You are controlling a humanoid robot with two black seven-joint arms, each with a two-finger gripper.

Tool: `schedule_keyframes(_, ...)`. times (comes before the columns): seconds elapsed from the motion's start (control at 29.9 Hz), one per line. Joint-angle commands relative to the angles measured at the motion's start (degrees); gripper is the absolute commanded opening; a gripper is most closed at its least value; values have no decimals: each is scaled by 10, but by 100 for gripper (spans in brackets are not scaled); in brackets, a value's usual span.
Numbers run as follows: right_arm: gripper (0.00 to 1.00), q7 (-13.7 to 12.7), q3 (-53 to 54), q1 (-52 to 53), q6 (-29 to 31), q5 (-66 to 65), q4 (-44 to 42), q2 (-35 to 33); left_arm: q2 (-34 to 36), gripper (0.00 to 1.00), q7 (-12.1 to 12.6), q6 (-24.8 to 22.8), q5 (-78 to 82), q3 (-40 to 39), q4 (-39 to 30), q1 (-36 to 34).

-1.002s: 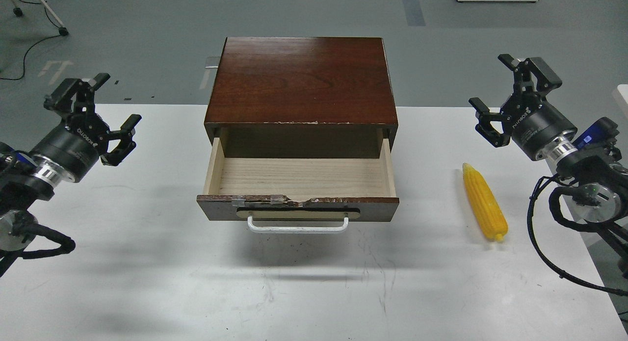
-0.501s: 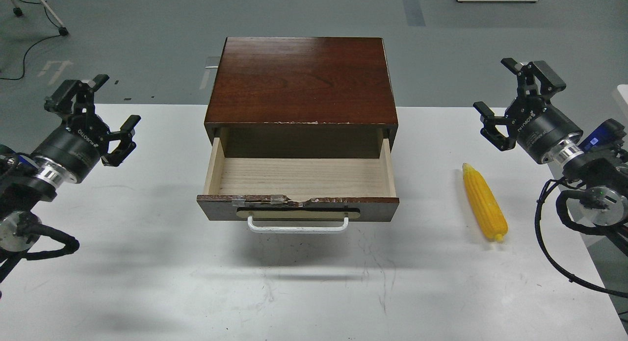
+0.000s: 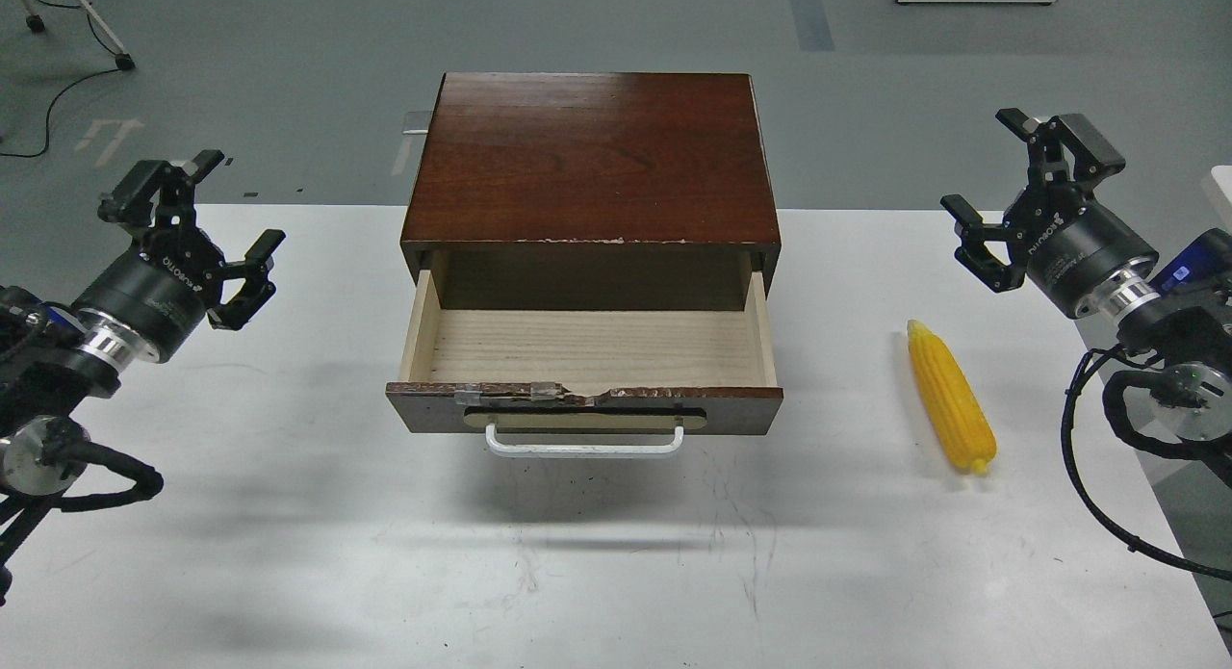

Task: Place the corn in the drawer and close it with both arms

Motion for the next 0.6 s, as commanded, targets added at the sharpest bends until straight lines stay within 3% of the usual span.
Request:
schedule_keyframes(0.0,100,-1,-1,0,0,0,1,0,-1,98,0,0,1,0,0,1)
schedule_keyframes(0.57,100,0,-3,0,0,-2,0,-9,-1,98,0,0,7,0,0,1)
